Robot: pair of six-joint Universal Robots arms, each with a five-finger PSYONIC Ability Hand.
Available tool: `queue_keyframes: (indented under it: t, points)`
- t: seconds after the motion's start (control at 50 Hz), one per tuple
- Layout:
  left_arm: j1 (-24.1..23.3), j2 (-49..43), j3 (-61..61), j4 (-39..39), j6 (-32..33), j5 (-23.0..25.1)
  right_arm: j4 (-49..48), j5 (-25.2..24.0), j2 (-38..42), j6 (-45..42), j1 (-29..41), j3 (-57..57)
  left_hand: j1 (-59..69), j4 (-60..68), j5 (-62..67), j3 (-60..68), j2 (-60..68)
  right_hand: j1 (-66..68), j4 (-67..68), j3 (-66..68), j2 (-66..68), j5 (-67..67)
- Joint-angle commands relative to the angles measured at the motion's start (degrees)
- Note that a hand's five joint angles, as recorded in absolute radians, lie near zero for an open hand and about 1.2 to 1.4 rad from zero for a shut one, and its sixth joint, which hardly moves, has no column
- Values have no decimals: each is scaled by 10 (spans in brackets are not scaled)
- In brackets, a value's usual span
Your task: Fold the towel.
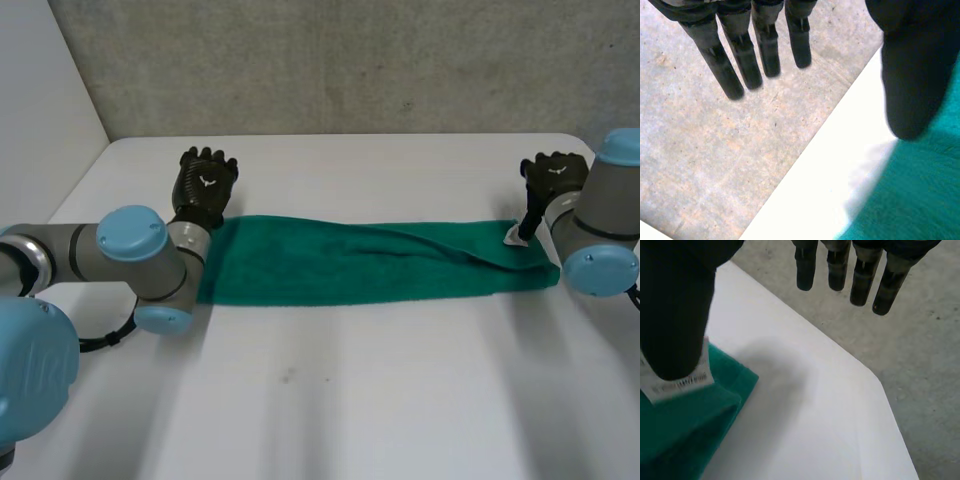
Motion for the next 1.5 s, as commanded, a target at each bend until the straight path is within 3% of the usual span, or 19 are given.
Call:
queue_keyframes:
  t: [0.02, 0.08, 0.26, 0.38, 0.42, 0.56, 0.8, 1.0, 1.06, 1.08, 1.1, 1.16, 1.32, 1.5]
  points:
    - [3, 38, -52, 34, 1, 2, 7, -3, -97, 94, -6, 21, -50, -84, -82, -90, -86, -27, -68, -64, -61, -75]
    - [10, 59, -71, 34, 0, 2, 9, -18, -139, 121, -15, 38, -61, -94, -92, -100, -96, -27, -68, -64, -61, -75]
    - [23, 132, -143, 28, -2, 0, 90, -138, -190, 110, -29, 101, -72, -106, -104, -112, -108, 38, -4, 1, 3, -11]
    - [22, 176, -199, 27, -3, 0, 130, -159, -189, 95, -27, 116, -94, -128, -126, -134, -130, 134, 92, 97, 99, 85]
    - [21, 184, -210, 27, -4, 1, 154, -166, -183, 76, -24, 127, -94, -128, -126, -134, -130, 376, 335, 340, 342, 328]
    - [16, 209, -241, 26, -7, -5, 177, -162, -168, 55, -21, 130, -93, -126, -124, -132, -128, 673, 631, 636, 638, 624]
    - [14, 246, -273, -1, -7, -40, 273, -169, -111, 41, -22, 115, -111, -145, -143, -151, -147, 673, 632, 636, 639, 625]
    - [16, 249, -273, -52, -39, -59, 233, -161, -68, 43, -22, 73, -131, -165, -163, -171, -167, 673, 632, 636, 639, 625]
    - [18, 250, -273, -52, -49, -59, 186, -154, -55, 52, -22, 52, -131, -165, -163, -171, -167, 499, 458, 463, 465, 451]
    - [18, 251, -273, -52, -50, -59, 173, -150, -54, 53, -22, 48, -131, -165, -163, -171, -167, 397, 356, 360, 363, 349]
    - [18, 252, -273, -52, -51, -59, 153, -138, -53, 54, -21, 40, -131, -165, -163, -171, -167, 198, 157, 161, 164, 149]
    - [18, 254, -273, -53, -52, -59, 134, -119, -50, 54, -20, 29, -131, -165, -163, -171, -167, 79, 37, 42, 44, 30]
    - [17, 259, -281, -54, -52, -59, 140, -97, -39, 52, -19, 26, -131, -165, -163, -171, -167, 80, 38, 43, 45, 31]
    - [18, 261, -288, -54, -52, -59, 171, -108, -82, 37, -26, 127, -131, -165, -163, -171, -167, 100, 59, 63, 66, 51]
